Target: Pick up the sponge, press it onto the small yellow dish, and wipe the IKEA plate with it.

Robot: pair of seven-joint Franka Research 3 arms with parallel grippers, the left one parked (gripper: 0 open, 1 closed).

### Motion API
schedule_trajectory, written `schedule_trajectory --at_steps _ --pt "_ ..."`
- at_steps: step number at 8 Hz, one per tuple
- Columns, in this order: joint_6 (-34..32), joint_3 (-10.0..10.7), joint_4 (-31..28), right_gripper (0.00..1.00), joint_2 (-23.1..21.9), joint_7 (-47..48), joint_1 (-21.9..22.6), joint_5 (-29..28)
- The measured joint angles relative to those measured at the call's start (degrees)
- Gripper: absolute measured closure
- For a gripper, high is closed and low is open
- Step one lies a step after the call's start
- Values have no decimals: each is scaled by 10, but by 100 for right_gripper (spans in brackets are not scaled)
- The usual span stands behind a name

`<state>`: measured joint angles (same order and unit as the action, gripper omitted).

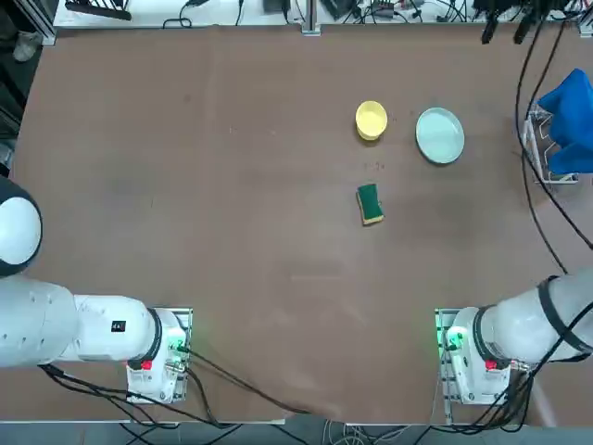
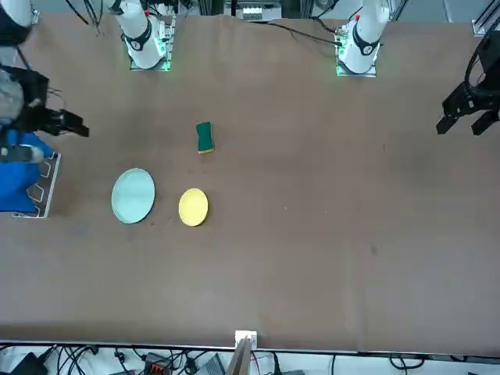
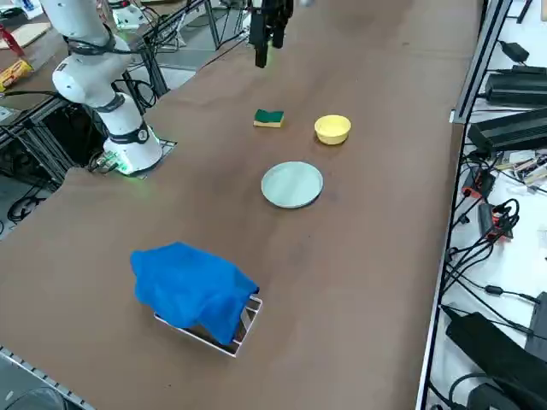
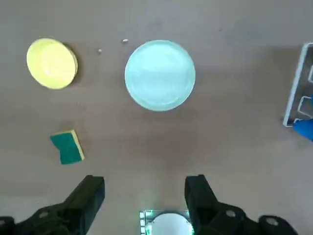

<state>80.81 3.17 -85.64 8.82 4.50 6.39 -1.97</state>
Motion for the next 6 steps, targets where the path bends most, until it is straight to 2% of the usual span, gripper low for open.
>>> schedule_trajectory --at_steps 1,4,6 --pt "37 0 -45 0 -15 1 12 0" --pt "194 -2 -243 0 -97 4 58 -1" --pt "269 -2 -317 0 -113 21 92 -1"
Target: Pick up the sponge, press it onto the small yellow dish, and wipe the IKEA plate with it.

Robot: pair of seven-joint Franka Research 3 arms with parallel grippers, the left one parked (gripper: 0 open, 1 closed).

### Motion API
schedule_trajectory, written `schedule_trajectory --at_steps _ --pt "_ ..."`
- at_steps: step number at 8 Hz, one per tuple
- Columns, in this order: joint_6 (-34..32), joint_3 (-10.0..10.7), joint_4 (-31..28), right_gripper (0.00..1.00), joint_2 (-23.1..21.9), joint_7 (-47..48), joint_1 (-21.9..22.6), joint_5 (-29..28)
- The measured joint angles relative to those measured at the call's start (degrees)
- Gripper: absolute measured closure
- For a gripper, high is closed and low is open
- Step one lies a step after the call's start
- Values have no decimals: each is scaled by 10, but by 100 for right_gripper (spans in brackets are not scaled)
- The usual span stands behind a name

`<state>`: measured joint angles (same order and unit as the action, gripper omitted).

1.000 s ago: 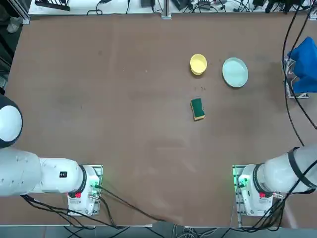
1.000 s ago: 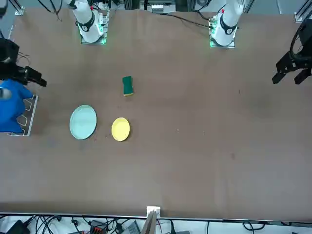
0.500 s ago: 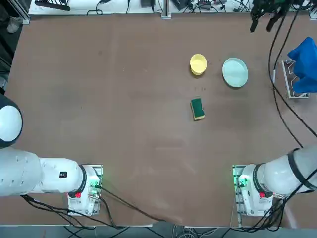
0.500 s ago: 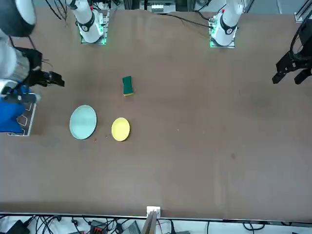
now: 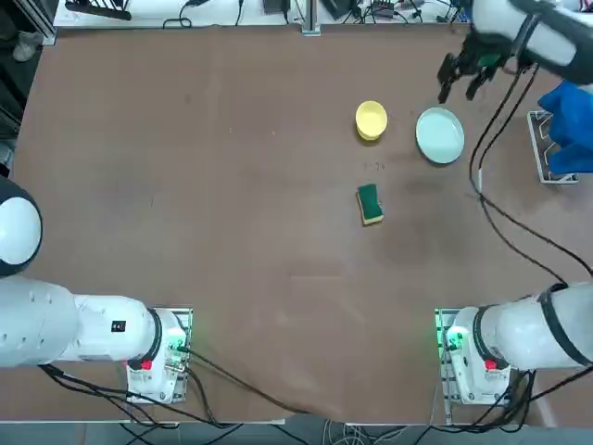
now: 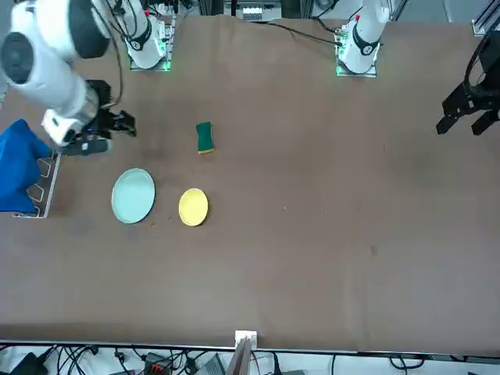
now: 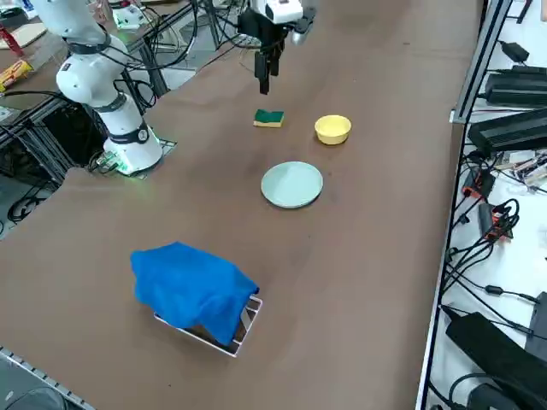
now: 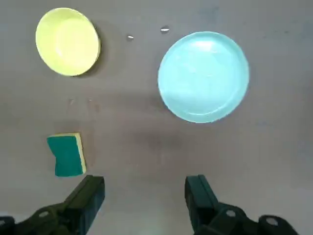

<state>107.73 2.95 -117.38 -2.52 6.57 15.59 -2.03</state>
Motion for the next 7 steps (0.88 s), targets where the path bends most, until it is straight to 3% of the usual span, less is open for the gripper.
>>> schedule_trajectory --at_steps 3,7 --pt "118 -1 -79 0 2 87 65 0" --pt "200 -2 -115 0 25 169 142 0"
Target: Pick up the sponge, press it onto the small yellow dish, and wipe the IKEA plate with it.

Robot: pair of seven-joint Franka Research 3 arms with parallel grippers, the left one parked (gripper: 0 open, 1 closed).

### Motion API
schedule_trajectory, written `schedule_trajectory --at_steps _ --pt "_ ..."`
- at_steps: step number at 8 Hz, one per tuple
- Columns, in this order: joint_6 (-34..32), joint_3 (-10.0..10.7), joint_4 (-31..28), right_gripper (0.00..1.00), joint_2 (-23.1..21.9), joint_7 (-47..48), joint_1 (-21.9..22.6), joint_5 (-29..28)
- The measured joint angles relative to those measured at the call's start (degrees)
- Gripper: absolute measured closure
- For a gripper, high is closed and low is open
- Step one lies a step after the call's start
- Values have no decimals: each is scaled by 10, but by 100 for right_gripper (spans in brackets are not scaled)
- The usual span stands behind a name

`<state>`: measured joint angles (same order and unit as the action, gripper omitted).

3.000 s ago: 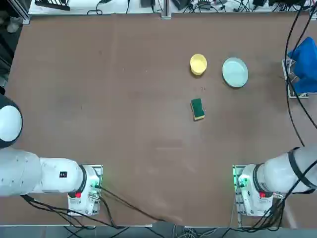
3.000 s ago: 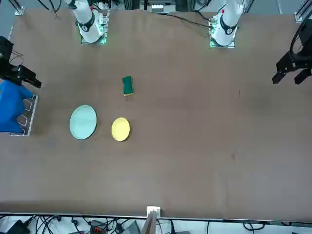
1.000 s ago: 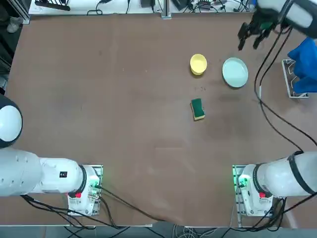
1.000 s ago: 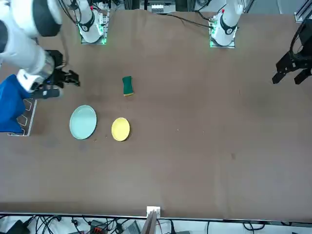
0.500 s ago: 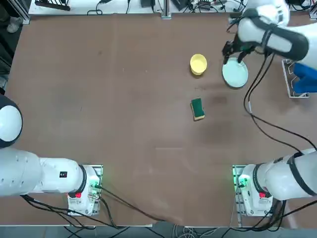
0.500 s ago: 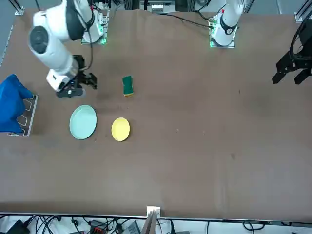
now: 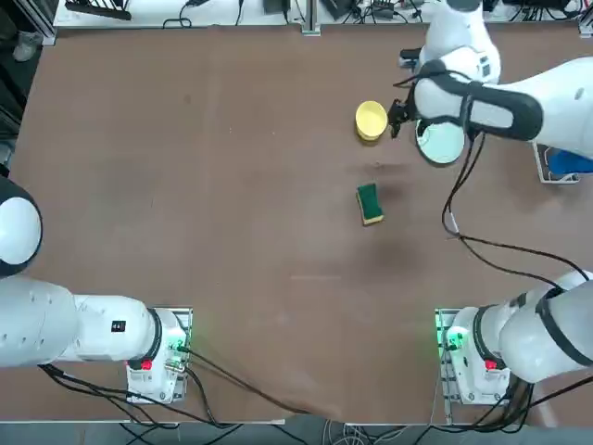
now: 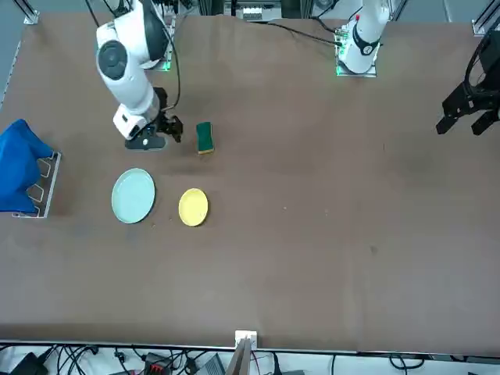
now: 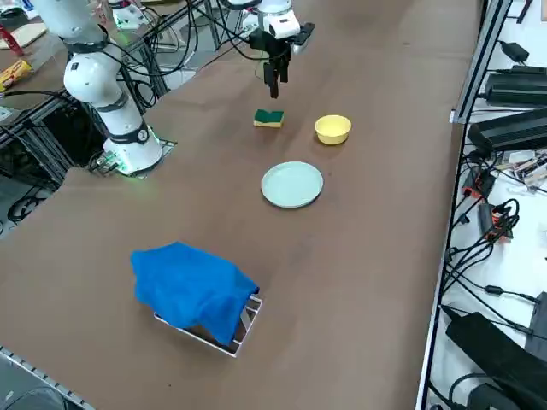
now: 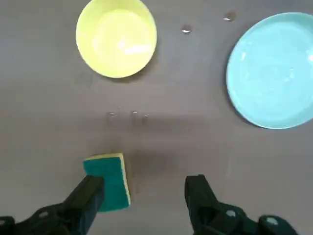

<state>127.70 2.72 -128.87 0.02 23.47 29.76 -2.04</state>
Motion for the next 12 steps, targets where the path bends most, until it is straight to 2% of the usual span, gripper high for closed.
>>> schedule_trajectory --at_steps 2,5,8,12 --pt "65 0 -32 0 26 29 33 0" --pt "145 0 -48 0 85 95 95 0" --pt "224 1 -85 0 125 100 109 0" --pt "229 1 -96 0 131 100 131 0"
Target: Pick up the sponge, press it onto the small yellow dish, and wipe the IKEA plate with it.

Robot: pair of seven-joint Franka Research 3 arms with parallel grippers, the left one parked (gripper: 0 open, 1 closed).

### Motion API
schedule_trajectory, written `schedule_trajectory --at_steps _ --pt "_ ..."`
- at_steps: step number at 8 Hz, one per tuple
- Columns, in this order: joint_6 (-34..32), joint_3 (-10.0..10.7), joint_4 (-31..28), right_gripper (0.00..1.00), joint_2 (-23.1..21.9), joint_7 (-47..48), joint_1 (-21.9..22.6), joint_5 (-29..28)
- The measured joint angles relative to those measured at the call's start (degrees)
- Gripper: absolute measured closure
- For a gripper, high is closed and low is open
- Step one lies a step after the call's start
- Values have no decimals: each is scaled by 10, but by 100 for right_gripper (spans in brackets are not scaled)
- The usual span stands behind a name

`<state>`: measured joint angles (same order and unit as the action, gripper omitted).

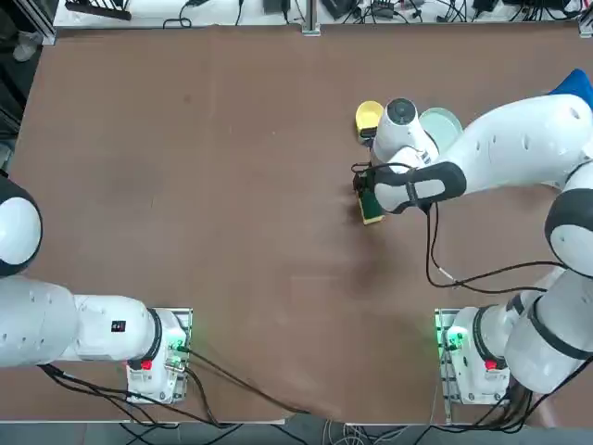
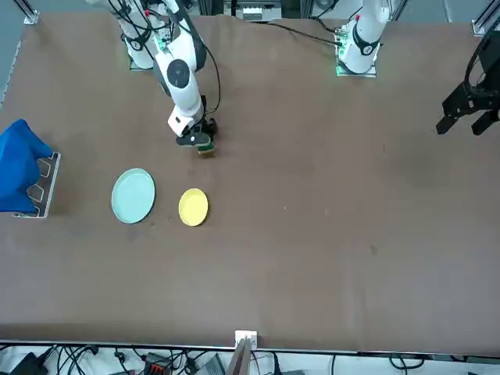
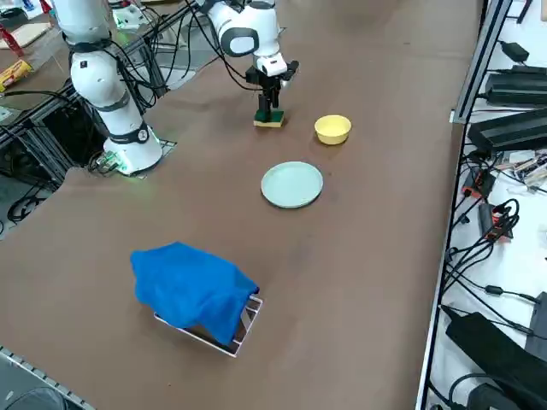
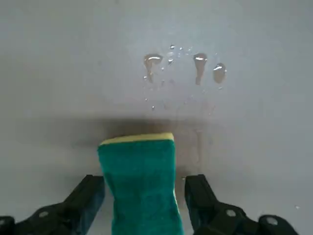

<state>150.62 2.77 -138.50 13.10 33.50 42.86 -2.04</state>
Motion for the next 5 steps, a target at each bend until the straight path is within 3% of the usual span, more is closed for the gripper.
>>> schedule_trajectory --at_steps 5 --pt "2 0 -7 0 22 0 12 0"
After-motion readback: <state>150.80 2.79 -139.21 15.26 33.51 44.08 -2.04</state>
